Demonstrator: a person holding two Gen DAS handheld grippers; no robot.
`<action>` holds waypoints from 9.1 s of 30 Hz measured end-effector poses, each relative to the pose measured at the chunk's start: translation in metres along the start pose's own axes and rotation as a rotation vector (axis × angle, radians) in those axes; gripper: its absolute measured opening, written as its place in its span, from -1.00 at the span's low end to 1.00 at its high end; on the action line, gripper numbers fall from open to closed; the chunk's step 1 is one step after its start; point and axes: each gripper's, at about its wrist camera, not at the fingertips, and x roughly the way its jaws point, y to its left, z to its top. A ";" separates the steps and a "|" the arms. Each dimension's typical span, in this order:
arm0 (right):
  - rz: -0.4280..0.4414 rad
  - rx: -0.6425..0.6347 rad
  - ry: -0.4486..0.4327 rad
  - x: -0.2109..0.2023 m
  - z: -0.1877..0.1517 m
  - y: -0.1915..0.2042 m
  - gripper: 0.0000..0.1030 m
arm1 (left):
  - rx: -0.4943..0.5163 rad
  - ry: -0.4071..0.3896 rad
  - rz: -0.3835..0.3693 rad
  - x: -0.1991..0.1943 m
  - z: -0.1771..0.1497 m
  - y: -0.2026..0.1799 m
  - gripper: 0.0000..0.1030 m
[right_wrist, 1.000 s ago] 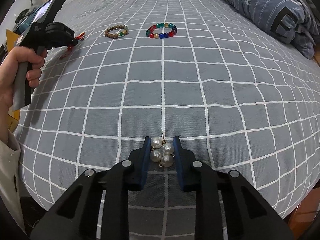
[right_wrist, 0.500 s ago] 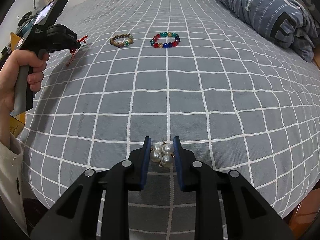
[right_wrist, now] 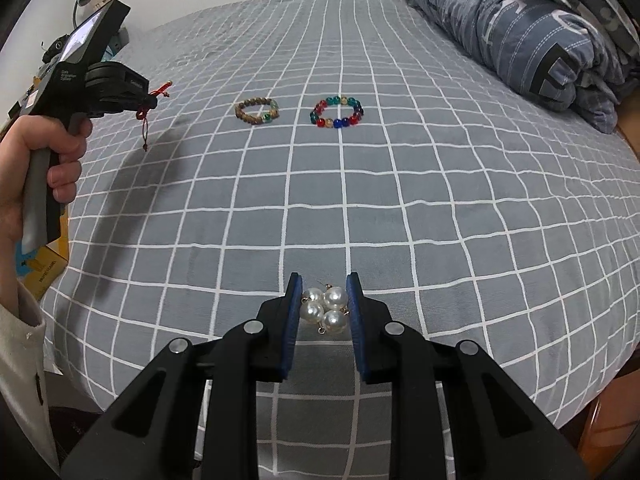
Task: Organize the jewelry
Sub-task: 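Carry the red cord bracelet and pearl cluster over the white box, then open both tools to drop the red cord bracelet and pearls into the box, then move both open tools back over the wooden and multicolour bead bracelets, then grasp the wooden bead bracelet with the left tool while the right tool grasps the multicolour bead bracelet, then carry the wooden and multicolour bead bracelets over the white box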
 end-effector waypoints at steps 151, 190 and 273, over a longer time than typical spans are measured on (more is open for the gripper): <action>0.033 -0.141 -0.291 -0.067 0.084 0.091 0.85 | -0.132 -0.193 0.054 -0.156 -0.096 0.062 0.89; -0.092 0.086 -0.023 0.157 0.154 -0.050 -0.67 | 0.051 -0.029 -0.068 0.078 -0.004 -0.081 -0.11; 0.185 -0.263 -0.286 -0.062 0.118 0.203 -0.83 | -0.241 -0.215 0.003 -0.209 -0.120 0.177 -0.85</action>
